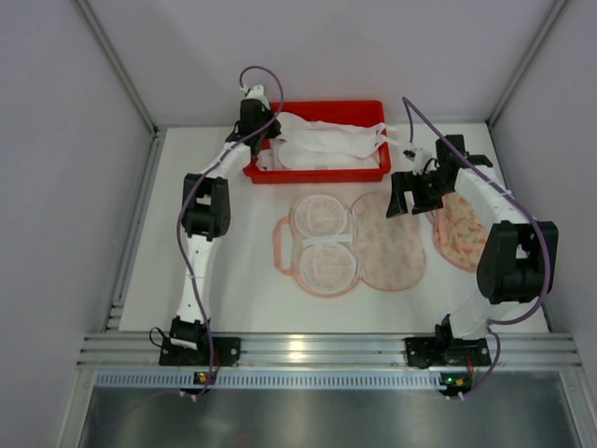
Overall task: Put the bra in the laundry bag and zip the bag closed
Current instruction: Pick up the bra from the bin.
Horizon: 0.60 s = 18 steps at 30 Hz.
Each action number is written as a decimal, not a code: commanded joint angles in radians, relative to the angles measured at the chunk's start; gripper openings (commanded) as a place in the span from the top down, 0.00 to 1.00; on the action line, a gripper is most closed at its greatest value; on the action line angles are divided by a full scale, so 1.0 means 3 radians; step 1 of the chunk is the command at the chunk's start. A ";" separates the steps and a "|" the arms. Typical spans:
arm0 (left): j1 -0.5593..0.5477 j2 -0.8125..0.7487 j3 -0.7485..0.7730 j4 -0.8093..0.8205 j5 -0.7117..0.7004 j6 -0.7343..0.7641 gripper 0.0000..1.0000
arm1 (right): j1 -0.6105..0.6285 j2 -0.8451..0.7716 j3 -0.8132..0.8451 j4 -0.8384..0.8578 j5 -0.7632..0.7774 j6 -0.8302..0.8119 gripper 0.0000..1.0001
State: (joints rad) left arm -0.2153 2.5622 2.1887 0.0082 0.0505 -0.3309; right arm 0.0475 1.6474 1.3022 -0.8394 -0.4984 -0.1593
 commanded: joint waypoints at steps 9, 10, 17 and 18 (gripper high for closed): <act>0.0099 -0.0487 0.0185 0.0561 0.0751 -0.0047 1.00 | -0.0030 -0.0051 -0.0051 -0.0050 0.0056 -0.0067 0.00; 0.0099 -0.0624 0.0175 0.0556 0.0909 -0.0042 1.00 | -0.0041 -0.0051 -0.0051 -0.0050 0.0056 -0.0067 0.01; 0.0063 -0.1453 -0.0188 0.0495 0.1482 0.0208 1.00 | -0.0244 -0.0051 -0.0045 -0.0065 -0.0005 -0.0062 0.01; 0.0053 -0.1545 -0.0290 0.0413 0.1559 0.0249 1.00 | -0.0276 -0.0056 -0.0040 -0.0065 -0.0006 -0.0088 0.01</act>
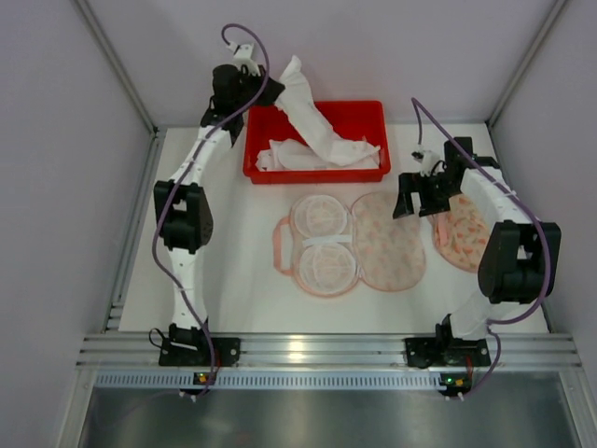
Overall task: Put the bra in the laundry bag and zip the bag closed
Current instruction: Pick up the bra from the bin.
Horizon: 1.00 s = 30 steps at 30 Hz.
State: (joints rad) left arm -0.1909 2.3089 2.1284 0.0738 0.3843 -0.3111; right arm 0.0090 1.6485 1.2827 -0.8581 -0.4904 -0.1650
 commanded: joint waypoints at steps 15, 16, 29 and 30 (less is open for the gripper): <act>-0.0406 -0.2852 -0.1449 -0.0481 0.1112 0.0700 1.00 | -0.0173 -0.0075 -0.0016 0.0094 0.0111 -0.0186 0.01; -0.0427 -0.2950 -0.1536 -0.0507 0.1122 0.0689 1.00 | -0.0173 -0.0070 -0.0016 0.0119 0.0101 -0.0181 0.01; -0.0892 -0.4244 -0.3075 -0.0711 0.1531 0.0275 1.00 | -0.0163 0.0104 0.0025 0.0186 -0.0186 -0.0181 0.03; -0.0903 -0.4326 -0.3152 -0.0716 0.1541 0.0250 1.00 | -0.0148 0.0119 0.0030 0.0196 -0.0186 -0.0181 0.03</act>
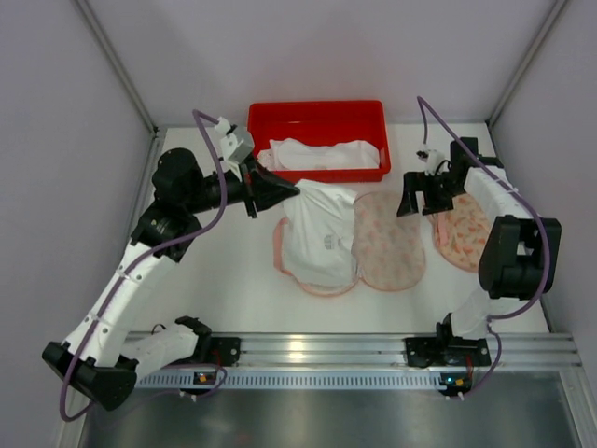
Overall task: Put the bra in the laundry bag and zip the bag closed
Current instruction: Pick up the bra from the bin, then place the bra in the laundry bag.
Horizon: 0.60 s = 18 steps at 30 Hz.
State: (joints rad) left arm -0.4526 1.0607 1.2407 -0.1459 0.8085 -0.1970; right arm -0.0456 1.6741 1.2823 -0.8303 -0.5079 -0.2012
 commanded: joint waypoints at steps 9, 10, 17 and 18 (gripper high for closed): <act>-0.0229 -0.0151 -0.0424 0.0011 0.0342 -0.0340 1.00 | 0.0111 0.0208 0.0077 0.0139 -0.0153 -0.0050 0.05; -0.0255 -0.0141 -0.0388 0.0011 0.0373 -0.0371 1.00 | 0.0111 0.0223 0.0097 0.0129 -0.0153 -0.0050 0.05; -0.0419 -0.0268 -0.0224 0.0011 0.0322 -0.0631 1.00 | 0.0121 0.0203 0.0138 0.0165 -0.0137 0.0006 0.05; -0.0419 -0.0314 -0.0204 0.0011 0.0322 -0.0657 1.00 | 0.0126 0.0183 0.0123 0.0170 -0.0137 0.0011 0.05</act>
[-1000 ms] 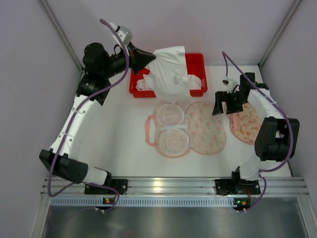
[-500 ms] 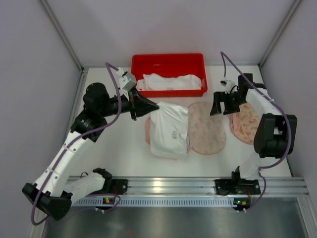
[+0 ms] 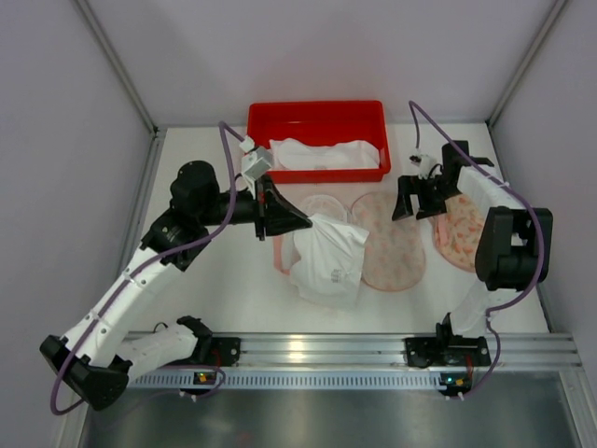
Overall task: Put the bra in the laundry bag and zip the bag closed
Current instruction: Place the bra in the laundry bag.
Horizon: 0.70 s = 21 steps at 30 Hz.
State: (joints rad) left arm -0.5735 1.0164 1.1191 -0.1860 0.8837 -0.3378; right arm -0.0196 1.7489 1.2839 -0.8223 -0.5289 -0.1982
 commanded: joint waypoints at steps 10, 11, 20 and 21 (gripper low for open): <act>-0.0021 -0.0228 0.0355 0.0149 0.0122 -0.0306 1.00 | 0.0040 -0.0195 0.0082 0.0138 -0.0032 0.0016 0.05; -0.0026 -0.0223 0.0345 0.0149 0.0112 -0.0311 1.00 | 0.0075 -0.0185 0.0077 0.0148 -0.0027 0.0026 0.05; -0.0169 0.0084 0.0605 0.0165 0.0174 -0.0347 1.00 | 0.0193 -0.0036 0.0159 0.0169 -0.0016 0.0037 0.05; -0.0200 0.0099 0.0616 0.0165 0.0158 -0.0372 1.00 | 0.0193 -0.0031 0.0179 0.0169 -0.0006 0.0037 0.05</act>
State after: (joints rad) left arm -0.6041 1.0512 1.2335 -0.1867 0.9154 -0.4271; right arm 0.0311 1.7447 1.2846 -0.8078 -0.5251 -0.1883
